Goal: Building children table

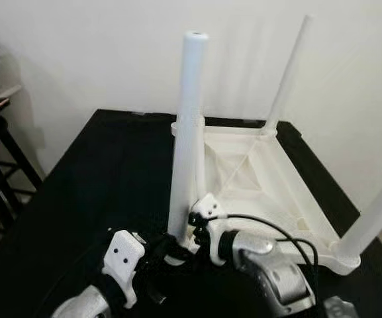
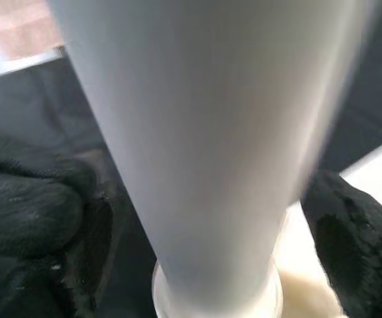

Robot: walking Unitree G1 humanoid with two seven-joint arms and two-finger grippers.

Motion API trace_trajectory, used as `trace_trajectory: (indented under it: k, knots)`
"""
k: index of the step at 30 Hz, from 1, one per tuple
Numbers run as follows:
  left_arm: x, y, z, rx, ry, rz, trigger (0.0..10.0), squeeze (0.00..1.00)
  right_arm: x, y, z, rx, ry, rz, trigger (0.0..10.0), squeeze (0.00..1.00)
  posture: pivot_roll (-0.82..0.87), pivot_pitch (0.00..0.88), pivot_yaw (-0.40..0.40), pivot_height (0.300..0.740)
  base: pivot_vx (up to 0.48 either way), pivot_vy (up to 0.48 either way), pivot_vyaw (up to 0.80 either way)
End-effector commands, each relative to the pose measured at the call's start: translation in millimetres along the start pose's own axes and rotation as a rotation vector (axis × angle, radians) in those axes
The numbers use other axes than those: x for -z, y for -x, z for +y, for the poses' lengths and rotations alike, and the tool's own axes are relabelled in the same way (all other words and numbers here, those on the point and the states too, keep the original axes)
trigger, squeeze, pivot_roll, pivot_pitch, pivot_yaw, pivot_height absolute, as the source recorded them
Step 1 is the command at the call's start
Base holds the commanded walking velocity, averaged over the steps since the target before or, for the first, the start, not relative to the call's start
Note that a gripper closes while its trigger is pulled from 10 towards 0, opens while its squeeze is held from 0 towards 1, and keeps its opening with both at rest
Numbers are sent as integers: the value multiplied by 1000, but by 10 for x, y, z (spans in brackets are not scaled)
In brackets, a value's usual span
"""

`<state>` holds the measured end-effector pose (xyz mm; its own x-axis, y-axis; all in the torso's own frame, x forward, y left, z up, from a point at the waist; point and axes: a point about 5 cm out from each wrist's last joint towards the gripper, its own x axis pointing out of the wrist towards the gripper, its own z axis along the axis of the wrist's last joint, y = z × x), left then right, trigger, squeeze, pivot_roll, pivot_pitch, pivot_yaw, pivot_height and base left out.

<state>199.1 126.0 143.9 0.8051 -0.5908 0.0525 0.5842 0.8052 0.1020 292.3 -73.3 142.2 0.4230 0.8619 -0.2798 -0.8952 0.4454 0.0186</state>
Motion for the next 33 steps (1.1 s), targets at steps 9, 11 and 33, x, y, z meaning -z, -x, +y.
trace_trajectory:
  k: [9, 11, 33]
  knots:
    - [116, 28, -38, 0, 11, 48, 10000, 0, -580, 409, -660, -185, 260, -42, 10000, 0, 117, 0, -141, 740, 0, 0, 0]
    - [123, 32, -32, 1, 11, 49, 10000, 0, -742, 472, -770, -209, 270, -48, 10000, 0, 120, 0, -137, 740, 0, 0, 0]
    - [43, 23, -52, 1, -3, 37, 10000, 0, -786, 544, -931, -443, 172, -8, 0, 0, 130, 0, -115, 740, 0, 0, 0]
